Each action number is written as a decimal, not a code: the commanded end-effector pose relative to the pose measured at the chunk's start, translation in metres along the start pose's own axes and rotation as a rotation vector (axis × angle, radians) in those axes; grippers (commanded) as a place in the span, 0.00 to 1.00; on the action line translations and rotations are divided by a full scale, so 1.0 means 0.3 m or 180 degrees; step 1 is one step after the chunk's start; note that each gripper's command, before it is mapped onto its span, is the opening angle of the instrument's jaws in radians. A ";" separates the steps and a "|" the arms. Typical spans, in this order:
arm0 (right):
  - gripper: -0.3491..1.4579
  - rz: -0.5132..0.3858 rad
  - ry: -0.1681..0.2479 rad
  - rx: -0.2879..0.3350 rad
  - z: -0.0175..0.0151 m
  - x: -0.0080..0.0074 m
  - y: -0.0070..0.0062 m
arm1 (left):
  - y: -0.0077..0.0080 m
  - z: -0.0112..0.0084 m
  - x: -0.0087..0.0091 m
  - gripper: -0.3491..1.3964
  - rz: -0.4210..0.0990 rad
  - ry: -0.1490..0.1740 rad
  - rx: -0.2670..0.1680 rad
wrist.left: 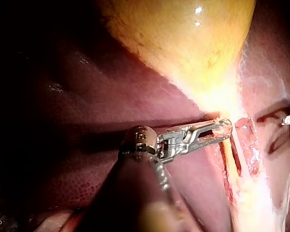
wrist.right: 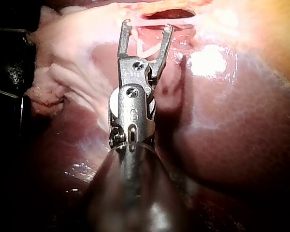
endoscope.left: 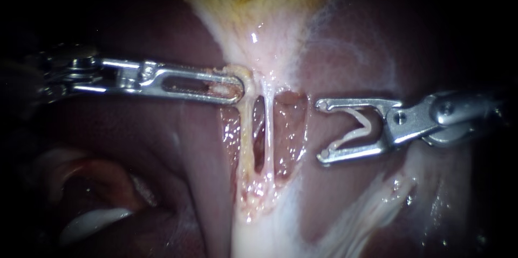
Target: Clipping first clip left tube
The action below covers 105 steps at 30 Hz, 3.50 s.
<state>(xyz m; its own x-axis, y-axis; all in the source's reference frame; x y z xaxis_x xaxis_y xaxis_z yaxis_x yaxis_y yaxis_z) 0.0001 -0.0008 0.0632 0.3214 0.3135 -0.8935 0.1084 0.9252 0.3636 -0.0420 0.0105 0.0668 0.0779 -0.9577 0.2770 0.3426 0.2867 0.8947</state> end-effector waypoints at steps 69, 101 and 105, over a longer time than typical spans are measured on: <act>0.47 0.0385 -0.0146 0.0469 0.062 -0.0209 -0.0044 | -0.0123 -0.0215 -0.0059 0.00 -0.0047 -0.0012 -0.0044; 0.00 0.1175 -0.0014 0.0875 0.069 -0.0221 -0.0039 | -0.0125 -0.0203 -0.0061 0.00 -0.0049 -0.0016 -0.0048; 0.00 0.1174 -0.0014 0.0879 0.068 -0.0222 -0.0042 | -0.0125 -0.0203 -0.0061 0.00 -0.0049 -0.0016 -0.0048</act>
<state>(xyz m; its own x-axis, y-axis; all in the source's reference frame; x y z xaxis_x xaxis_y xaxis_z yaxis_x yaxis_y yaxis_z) 0.0171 -0.0084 0.0741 0.3892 0.6104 -0.6899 0.2308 0.6604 0.7145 -0.0377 0.0111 0.0608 0.0679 -0.9618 0.2651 0.3580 0.2715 0.8934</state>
